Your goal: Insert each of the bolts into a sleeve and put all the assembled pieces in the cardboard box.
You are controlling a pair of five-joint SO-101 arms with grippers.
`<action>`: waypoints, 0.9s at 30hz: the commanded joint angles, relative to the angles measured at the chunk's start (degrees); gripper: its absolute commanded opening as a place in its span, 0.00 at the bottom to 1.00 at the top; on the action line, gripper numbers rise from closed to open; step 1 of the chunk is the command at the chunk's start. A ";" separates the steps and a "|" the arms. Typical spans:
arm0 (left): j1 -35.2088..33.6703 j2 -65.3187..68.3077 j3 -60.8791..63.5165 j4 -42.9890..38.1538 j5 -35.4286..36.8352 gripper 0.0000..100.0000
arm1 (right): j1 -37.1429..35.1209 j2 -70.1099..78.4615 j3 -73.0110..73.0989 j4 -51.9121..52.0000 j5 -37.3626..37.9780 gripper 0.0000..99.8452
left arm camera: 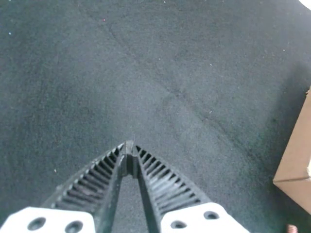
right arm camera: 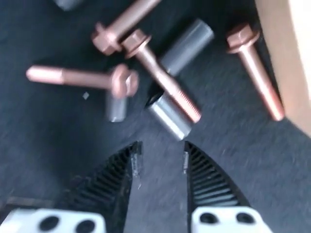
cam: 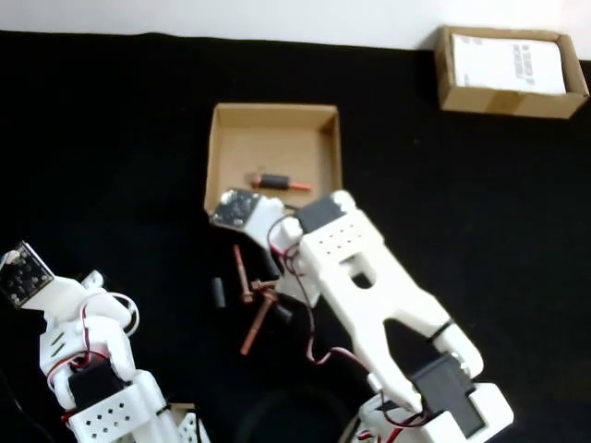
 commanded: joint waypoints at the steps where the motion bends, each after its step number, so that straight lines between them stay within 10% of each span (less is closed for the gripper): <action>1: 0.84 0.31 1.01 0.26 -0.44 0.01 | 0.75 -2.42 6.02 -7.96 -0.18 0.12; 27: 0.84 0.31 1.01 0.26 -0.53 0.01 | 0.66 15.78 8.04 -15.16 -0.26 0.12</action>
